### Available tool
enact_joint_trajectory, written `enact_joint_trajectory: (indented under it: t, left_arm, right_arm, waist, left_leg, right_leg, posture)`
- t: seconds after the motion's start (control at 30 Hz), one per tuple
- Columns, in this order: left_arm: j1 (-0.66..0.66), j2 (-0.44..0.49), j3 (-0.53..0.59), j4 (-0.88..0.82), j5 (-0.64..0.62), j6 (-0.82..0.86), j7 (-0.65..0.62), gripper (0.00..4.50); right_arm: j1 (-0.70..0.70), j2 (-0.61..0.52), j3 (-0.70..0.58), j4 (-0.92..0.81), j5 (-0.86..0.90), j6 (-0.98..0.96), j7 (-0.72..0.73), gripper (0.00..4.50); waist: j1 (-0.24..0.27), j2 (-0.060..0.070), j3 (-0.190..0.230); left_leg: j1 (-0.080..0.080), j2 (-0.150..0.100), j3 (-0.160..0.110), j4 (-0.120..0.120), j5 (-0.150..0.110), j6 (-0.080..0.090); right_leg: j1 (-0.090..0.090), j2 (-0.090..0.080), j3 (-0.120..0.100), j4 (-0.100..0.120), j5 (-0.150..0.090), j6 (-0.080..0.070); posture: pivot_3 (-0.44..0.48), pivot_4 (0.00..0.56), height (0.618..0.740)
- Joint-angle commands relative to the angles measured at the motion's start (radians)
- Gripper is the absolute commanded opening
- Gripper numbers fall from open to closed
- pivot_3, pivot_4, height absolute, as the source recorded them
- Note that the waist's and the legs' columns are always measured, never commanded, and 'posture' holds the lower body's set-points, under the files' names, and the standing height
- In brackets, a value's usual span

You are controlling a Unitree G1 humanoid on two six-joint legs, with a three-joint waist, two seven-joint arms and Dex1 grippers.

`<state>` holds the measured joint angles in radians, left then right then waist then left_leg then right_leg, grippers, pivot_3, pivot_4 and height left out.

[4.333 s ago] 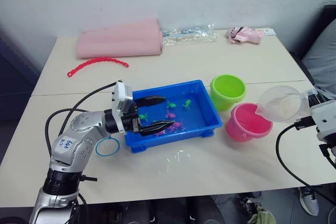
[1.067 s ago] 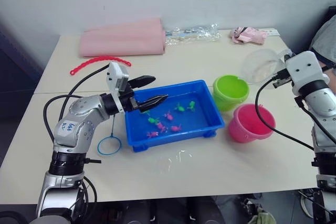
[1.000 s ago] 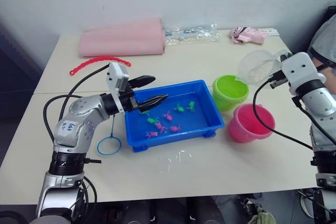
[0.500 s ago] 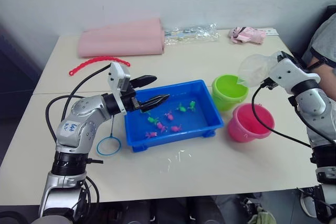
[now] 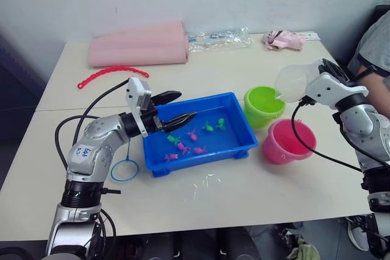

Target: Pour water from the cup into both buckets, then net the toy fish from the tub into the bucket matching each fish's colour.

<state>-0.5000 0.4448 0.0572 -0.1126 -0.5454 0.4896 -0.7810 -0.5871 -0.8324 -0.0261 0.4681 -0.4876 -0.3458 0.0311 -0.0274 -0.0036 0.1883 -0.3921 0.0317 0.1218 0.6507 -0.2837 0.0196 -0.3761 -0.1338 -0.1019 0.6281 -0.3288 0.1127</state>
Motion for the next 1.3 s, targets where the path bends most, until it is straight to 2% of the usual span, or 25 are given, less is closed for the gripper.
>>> enact_joint_trajectory:
  t: [0.03,0.77,1.2,1.3]
  left_arm:
    - [-0.001,0.002,0.008,-0.042,-0.003,-0.022,-0.006,4.50]
    - [0.000,-0.006,0.002,-0.030,0.004,-0.037,-0.003,4.50]
    - [0.012,-0.011,0.006,-0.033,0.004,-0.047,-0.001,4.50]
    - [0.008,-0.022,0.028,-0.042,-0.027,-0.040,0.004,4.50]
  right_arm:
    - [-0.036,-0.034,0.000,-0.006,-0.027,-0.026,-0.042,0.02]
    - [-0.078,-0.083,0.093,0.031,-0.192,-0.117,-0.195,0.02]
    - [-0.098,-0.086,0.122,-0.003,-0.255,-0.131,-0.208,0.02]
    - [-0.094,-0.078,0.119,-0.019,-0.243,-0.129,-0.195,0.02]
  waist:
    - [0.000,0.000,0.000]
    - [-0.001,0.000,0.000]
    - [-0.001,0.000,0.000]
    - [-0.001,0.000,0.000]
  left_leg:
    - [0.000,0.000,0.000,0.000,0.000,0.000]
    - [0.000,0.000,0.000,0.000,0.000,-0.001]
    - [0.000,0.000,0.000,0.000,0.000,-0.001]
    - [0.000,0.000,0.000,0.000,0.000,-0.001]
  right_leg:
    - [0.000,0.000,0.000,0.000,0.000,0.000]
    - [0.000,0.000,0.000,0.000,0.000,0.000]
    - [0.000,0.000,0.000,0.000,0.000,0.000]
    - [0.000,0.000,0.000,0.000,0.000,0.000]
  posture:
    - [0.000,0.150,0.740]
    - [0.000,0.150,0.740]
    - [0.000,0.150,0.740]
    - [0.000,0.150,0.740]
